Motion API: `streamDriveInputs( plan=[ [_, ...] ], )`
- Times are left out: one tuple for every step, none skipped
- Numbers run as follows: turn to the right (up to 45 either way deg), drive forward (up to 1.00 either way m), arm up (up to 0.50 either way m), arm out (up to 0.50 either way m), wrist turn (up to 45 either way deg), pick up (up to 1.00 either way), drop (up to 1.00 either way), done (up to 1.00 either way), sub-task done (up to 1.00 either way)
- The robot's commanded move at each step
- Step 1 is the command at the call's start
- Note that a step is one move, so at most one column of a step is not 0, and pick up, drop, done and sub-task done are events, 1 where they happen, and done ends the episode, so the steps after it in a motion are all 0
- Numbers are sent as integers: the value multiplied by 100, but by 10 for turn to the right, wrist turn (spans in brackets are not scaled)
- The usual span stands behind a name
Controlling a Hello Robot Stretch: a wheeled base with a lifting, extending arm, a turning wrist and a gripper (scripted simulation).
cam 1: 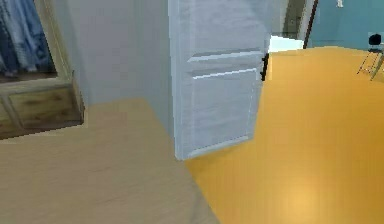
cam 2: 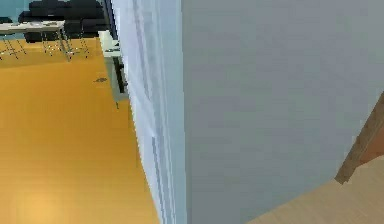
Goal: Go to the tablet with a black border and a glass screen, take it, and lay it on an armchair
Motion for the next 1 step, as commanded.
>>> streamDriveInputs(
  plan=[
    [360, 0, 0, 0, 0, 0, 0, 0, 0]
  ],
)
